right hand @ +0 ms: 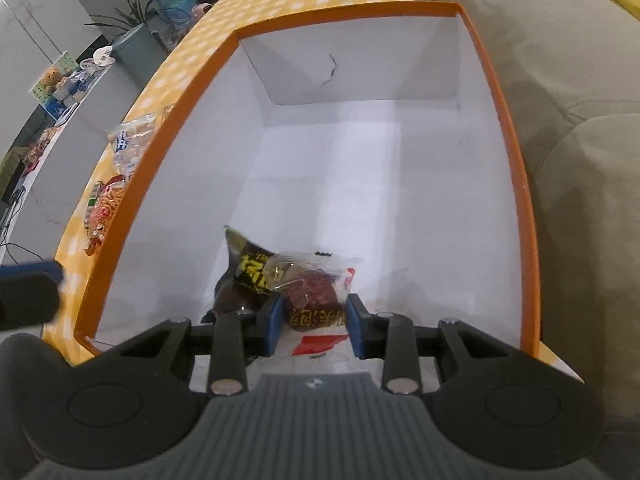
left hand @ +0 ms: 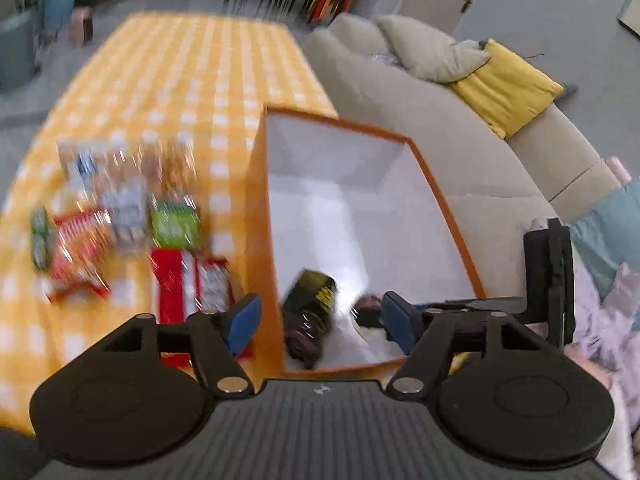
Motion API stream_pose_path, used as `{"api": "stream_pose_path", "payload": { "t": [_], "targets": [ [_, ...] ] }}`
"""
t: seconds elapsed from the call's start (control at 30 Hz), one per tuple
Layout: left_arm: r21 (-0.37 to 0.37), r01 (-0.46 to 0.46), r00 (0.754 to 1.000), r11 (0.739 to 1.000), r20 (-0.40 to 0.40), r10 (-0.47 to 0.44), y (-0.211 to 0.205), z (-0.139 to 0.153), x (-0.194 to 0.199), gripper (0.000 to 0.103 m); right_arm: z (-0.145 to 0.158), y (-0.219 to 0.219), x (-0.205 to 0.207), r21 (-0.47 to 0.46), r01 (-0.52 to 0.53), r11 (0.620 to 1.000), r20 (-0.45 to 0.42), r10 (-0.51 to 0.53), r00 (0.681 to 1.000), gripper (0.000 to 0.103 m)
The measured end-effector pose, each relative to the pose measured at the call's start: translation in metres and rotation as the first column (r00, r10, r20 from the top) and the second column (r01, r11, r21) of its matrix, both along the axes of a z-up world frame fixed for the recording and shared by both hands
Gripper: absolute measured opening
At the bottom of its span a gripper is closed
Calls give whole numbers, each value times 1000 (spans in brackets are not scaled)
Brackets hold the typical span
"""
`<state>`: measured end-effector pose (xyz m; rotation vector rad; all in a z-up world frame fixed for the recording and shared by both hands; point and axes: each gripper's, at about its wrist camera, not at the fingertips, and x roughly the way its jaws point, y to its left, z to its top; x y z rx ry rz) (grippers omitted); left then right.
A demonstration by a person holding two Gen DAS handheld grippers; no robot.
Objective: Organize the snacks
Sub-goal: 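Carry the pastry into the box and release with right tool while left drops black packet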
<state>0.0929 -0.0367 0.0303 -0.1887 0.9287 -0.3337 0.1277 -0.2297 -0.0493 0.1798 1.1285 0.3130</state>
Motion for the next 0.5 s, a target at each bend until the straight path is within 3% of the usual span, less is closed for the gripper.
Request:
{"api": "stream_pose_path", "payload": {
  "t": [0.07,0.17,0.5],
  "targets": [
    [27,-12,1000,1000,19,11,3,-1,0,83,-4,1,1,14,3,1000,-21,-3,1000,32],
    [11,-52,998,999,-18,52,12,-8,7,83,-9,3,2,54,2,999,-57,1,998,32],
    [-7,-154,987,988,-39,153,51,-15,11,83,-12,10,0,-4,32,999,-54,-32,998,34]
  ]
}}
